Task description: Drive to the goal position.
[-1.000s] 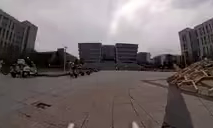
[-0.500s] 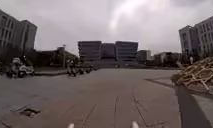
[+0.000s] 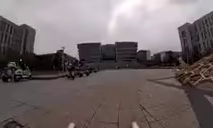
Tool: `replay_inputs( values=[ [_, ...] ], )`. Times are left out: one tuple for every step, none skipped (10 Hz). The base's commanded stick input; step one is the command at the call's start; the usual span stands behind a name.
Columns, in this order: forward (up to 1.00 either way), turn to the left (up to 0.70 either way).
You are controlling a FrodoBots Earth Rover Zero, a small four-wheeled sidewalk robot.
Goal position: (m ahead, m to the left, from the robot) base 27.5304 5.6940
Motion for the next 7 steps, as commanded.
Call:
replay_inputs(
  values=[
    [0.70, 0.00],
    [0.70, 0.00],
    [0.70, 0.00],
    [0.70, 0.00],
    [0.70, 0.00],
    [0.70, 0.00],
    [0.70, 0.00]
  ],
)
